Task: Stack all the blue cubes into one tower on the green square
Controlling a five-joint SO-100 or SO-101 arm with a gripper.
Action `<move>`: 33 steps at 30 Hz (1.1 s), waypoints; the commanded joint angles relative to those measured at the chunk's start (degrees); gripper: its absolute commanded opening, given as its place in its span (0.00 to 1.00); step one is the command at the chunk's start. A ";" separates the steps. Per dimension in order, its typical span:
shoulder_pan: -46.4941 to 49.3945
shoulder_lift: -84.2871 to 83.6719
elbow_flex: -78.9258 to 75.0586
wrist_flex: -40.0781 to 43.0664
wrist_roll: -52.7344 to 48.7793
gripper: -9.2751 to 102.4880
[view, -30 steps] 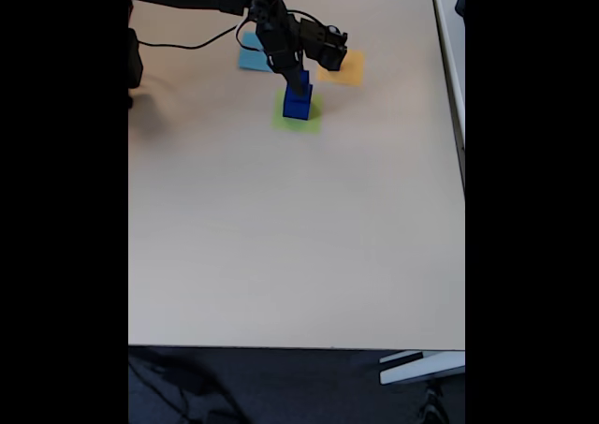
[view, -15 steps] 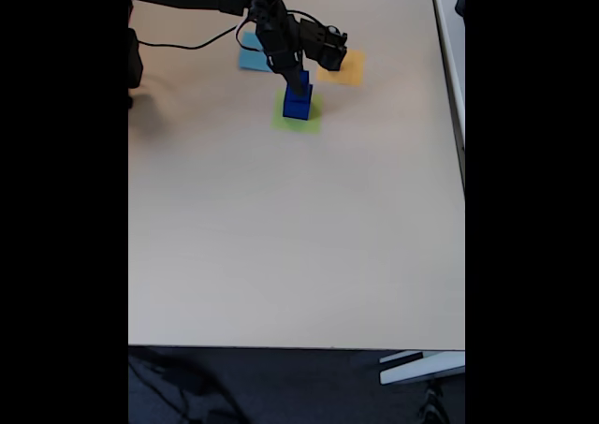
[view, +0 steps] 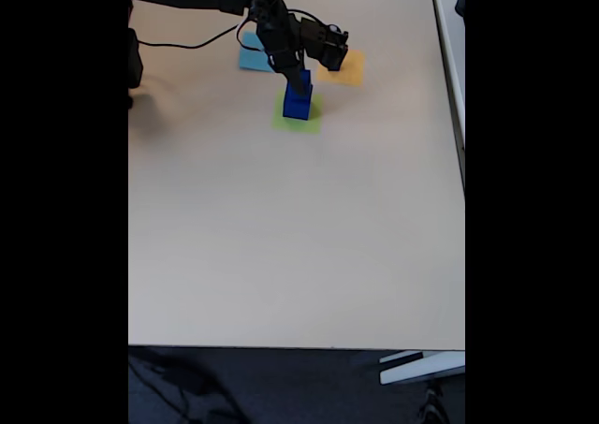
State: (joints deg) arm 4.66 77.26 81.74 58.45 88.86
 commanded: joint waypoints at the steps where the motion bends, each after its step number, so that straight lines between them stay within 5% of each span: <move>1: -0.35 3.69 -0.62 -1.14 0.26 0.26; 33: 0.88 3.69 -0.53 -0.97 0.97 0.20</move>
State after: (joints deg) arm 5.10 77.26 81.74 58.45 89.12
